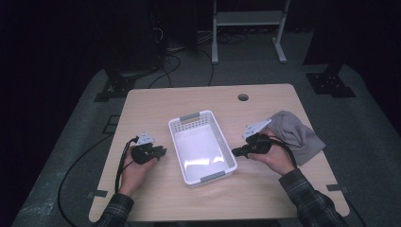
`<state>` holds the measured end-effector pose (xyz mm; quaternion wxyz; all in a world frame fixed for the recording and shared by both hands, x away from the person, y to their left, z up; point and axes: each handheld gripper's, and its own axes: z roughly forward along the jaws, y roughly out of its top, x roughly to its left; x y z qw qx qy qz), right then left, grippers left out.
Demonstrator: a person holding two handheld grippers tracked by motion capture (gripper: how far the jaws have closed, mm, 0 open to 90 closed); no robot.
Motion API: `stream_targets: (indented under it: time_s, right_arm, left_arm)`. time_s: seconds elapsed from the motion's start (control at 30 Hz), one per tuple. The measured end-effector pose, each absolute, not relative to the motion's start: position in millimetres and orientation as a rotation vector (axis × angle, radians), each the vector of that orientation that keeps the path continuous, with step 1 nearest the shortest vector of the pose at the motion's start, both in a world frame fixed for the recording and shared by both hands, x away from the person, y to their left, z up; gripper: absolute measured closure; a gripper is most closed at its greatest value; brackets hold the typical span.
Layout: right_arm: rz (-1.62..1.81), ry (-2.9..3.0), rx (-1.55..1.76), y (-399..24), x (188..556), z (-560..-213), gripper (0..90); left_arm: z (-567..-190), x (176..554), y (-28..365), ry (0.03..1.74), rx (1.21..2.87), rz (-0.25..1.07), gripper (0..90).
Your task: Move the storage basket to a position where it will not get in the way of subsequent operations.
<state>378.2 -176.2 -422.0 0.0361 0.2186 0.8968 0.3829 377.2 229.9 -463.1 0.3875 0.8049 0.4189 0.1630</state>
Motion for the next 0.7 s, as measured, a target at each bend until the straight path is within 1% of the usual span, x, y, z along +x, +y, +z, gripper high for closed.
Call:
stream_targets:
  time_s: [0.13,0.2,0.27,0.3,0.43,0.7]
  right_arm:
    - [1.174,2.766,0.651,-171.4,376.5,-421.8,89.6]
    - [1.174,2.773,0.648,-169.1,376.0,-422.3,89.6]
    - [1.174,2.78,0.64,-167.3,375.6,-423.0,89.6]
    - [1.176,2.784,0.635,-166.4,375.3,-423.1,89.6]
    - [1.173,2.792,0.621,-163.5,373.8,-422.8,89.6]
    - [1.185,2.797,0.594,-159.5,372.4,-422.6,89.6]
  left_arm:
    - [-458.7,388.4,228.5,1.097,2.027,0.396,88.2]
    - [-457.4,394.6,226.9,1.104,2.016,0.386,90.0]
    - [-456.8,399.7,224.6,1.105,1.998,0.371,90.0]
    - [-456.2,402.6,222.5,1.097,2.01,0.387,90.0]
    - [-453.5,410.2,217.2,1.09,1.974,0.391,90.0]
    - [-449.2,426.2,200.8,1.051,1.976,0.386,90.0]
